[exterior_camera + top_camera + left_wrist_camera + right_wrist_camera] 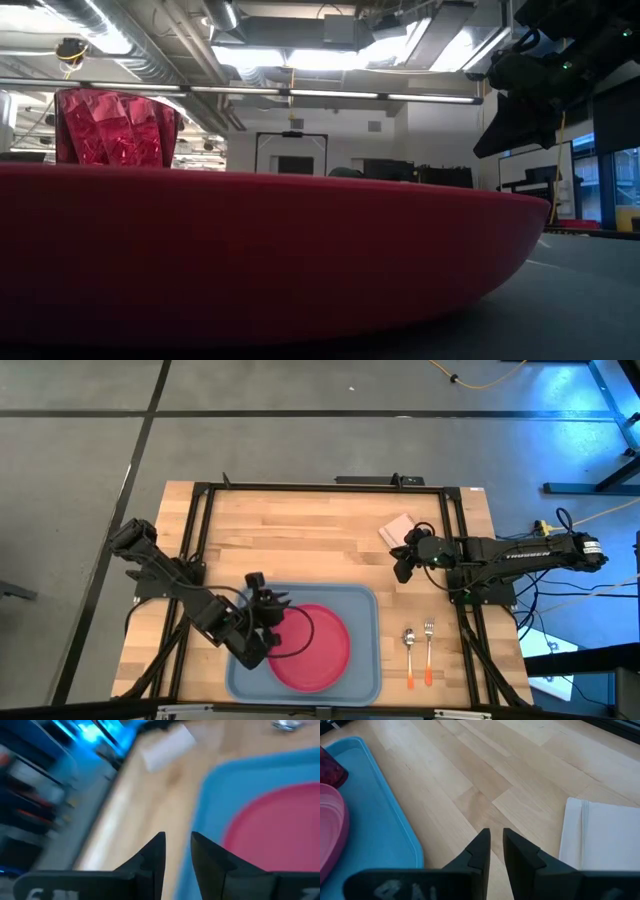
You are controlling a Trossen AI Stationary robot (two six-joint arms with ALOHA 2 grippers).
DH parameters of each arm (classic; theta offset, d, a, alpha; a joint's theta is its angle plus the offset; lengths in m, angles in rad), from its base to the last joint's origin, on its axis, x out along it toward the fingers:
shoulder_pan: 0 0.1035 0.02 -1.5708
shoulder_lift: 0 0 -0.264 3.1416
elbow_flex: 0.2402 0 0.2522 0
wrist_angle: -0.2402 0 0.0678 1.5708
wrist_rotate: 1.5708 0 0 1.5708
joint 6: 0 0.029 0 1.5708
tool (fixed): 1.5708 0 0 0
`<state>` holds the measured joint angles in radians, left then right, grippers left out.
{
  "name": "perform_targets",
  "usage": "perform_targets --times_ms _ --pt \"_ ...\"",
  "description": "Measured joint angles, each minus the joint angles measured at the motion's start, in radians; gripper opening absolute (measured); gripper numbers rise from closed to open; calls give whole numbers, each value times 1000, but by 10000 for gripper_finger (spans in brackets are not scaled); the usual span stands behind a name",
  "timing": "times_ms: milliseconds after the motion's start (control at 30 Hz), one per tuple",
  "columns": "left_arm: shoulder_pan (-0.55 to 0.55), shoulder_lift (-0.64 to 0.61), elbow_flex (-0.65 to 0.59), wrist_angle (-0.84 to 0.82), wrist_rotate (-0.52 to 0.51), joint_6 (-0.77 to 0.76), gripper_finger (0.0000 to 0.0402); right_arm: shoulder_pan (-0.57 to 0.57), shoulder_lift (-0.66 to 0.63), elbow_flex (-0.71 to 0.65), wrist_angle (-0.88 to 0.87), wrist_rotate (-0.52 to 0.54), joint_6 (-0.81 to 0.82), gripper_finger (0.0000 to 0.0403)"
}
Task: Pick and place plate/cup/fork/spoon on tray
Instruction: Put the orange fork on the right side of the pink plate on the blue tray
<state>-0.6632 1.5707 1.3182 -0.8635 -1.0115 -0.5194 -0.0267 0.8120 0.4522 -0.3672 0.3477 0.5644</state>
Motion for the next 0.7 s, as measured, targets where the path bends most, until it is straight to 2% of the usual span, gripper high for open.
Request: perform_targets --times_ms 100,167,300,400,533,700 --pt "0 -2 7 -34 -72 81 84 0 0 0 0 0 0 57" --pt "0 -3 7 -102 -79 76 84 0 0 0 -2 0 0 57" --pt "-1 -47 7 -382 -58 -179 84 0 0 0 -3 0 -19 57" --pt "-8 -86 7 -520 -54 -306 84 0 0 0 0 0 -20 57" --pt "-24 -176 -10 -551 -108 -311 84 0 0 0 14 0 -19 57" --pt "-43 -324 -138 -508 -138 -312 84 0 0 0 36 1 -20 57"
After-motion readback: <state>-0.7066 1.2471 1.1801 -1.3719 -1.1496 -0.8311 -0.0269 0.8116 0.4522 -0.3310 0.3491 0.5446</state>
